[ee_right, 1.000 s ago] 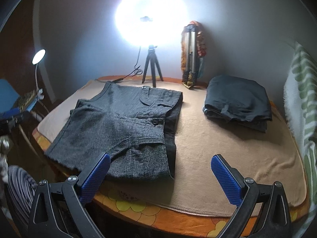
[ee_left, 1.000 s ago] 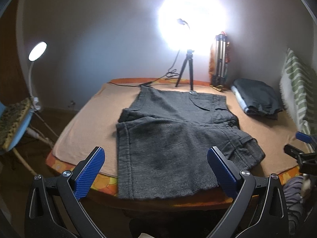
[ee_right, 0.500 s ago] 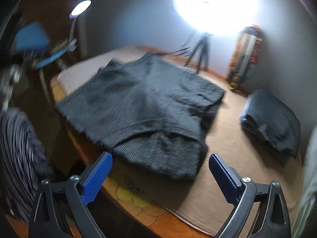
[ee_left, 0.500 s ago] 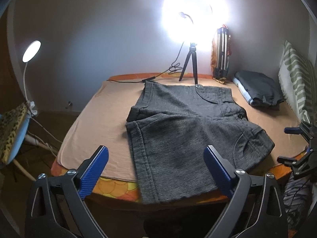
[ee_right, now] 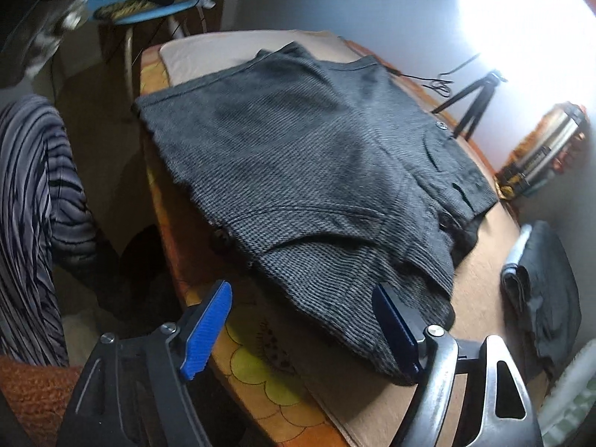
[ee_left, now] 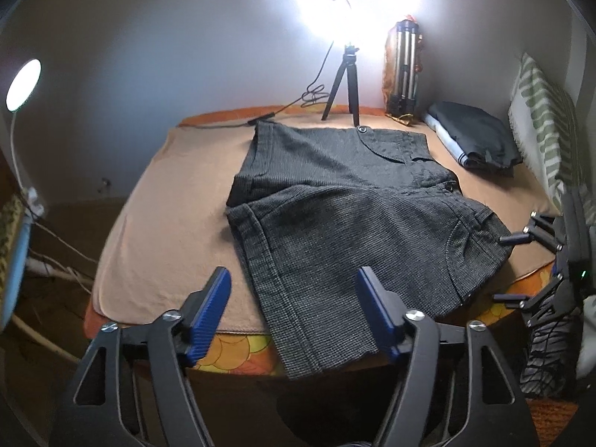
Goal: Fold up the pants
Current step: 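Grasp the hem of the grey shorts with the right gripper while the left gripper grasps the other hem corner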
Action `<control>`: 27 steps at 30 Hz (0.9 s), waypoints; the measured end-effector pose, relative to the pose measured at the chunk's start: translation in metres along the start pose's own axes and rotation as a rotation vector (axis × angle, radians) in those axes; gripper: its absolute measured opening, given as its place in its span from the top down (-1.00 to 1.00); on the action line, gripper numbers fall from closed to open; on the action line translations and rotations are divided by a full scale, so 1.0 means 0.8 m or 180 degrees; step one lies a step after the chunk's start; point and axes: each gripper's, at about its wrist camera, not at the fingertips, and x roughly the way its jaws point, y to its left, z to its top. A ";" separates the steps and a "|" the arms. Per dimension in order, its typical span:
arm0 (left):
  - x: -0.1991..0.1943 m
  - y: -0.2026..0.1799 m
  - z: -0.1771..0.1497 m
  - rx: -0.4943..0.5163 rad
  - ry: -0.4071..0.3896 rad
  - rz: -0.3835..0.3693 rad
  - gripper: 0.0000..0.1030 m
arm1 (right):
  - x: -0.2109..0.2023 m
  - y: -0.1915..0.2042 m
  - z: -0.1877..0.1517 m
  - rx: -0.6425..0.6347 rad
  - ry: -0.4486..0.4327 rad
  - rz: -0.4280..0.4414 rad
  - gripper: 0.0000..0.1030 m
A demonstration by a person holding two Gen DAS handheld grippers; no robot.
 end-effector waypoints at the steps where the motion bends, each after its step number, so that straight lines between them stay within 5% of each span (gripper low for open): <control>1: 0.003 0.002 0.000 -0.0010 0.0012 -0.0008 -0.23 | 0.004 0.004 0.001 -0.0058 0.0022 -0.0006 -0.50; 7: 0.026 0.013 -0.008 0.0128 0.0176 -0.0099 -0.13 | 0.024 0.019 0.007 -0.0342 0.0159 -0.0074 -0.29; 15: 0.051 -0.015 -0.020 0.0675 0.0331 -0.0245 -0.13 | 0.040 0.022 0.018 -0.0581 0.0321 0.0002 0.27; 23: 0.076 -0.029 -0.027 0.0896 0.0467 -0.0403 -0.13 | 0.040 0.001 0.032 -0.0368 0.0359 0.0104 0.85; 27: 0.080 -0.032 -0.036 0.0925 0.0517 -0.0488 -0.13 | 0.036 -0.008 0.045 -0.0321 0.0322 0.0049 0.90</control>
